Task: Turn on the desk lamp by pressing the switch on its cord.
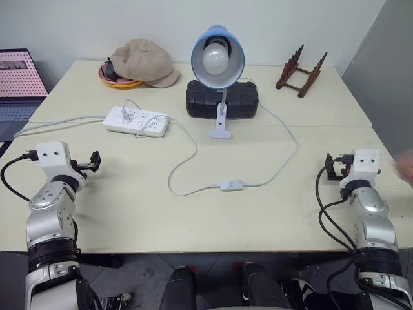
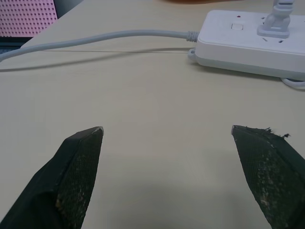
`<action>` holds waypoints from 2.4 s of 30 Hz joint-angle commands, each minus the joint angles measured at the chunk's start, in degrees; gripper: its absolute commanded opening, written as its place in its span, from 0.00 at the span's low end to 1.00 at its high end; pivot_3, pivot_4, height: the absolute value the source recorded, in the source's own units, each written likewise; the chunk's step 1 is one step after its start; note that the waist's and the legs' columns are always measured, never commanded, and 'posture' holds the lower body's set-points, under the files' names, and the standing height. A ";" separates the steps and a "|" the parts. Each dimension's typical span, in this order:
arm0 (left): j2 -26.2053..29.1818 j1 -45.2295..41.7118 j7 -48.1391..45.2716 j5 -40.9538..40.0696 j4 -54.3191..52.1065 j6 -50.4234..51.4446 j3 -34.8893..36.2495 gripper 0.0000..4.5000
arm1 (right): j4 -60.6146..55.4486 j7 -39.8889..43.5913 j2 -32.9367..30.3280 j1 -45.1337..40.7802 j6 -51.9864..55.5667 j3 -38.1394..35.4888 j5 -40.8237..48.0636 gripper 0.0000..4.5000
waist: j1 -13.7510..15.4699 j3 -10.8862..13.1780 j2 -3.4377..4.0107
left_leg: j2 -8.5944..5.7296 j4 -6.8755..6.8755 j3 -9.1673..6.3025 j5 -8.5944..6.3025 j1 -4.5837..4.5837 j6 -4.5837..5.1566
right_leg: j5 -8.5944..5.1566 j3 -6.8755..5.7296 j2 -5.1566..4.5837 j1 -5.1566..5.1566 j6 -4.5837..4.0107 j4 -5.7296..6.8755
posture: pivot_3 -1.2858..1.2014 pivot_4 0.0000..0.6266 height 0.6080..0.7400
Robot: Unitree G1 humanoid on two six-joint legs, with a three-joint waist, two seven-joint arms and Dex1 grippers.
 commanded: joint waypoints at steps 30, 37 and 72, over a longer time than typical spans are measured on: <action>22.96 1.99 -50.99 -19.42 -44.77 23.80 -23.51 1.00 | -26.49 57.63 -18.71 -5.38 14.37 26.61 15.43 1.00 | -0.43 0.07 0.03 | 0.03 0.00 -0.02 -0.01 -0.01 0.01 | -0.28 -0.03 0.03 -0.05 -0.41 -0.02 | 0.52 0.24 1.00; 22.10 3.46 -50.59 -18.87 -44.59 22.78 -23.26 1.00 | -17.97 52.20 -9.60 -9.43 7.91 31.55 7.71 1.00 | -0.56 0.06 0.02 | 0.03 0.12 -0.03 -0.01 -0.03 0.01 | -0.27 -0.02 0.03 -0.04 -0.40 -0.01 | 0.52 0.24 1.00; 19.01 4.38 -43.63 -29.24 -47.60 32.09 -16.27 1.00 | -1.41 51.72 -3.43 -16.22 -8.51 32.03 -1.18 0.24 | -0.44 0.07 0.03 | 0.03 0.10 -0.05 -0.01 -0.06 0.01 | -0.27 -0.04 0.03 -0.07 -0.38 0.07 | 0.52 0.24 1.00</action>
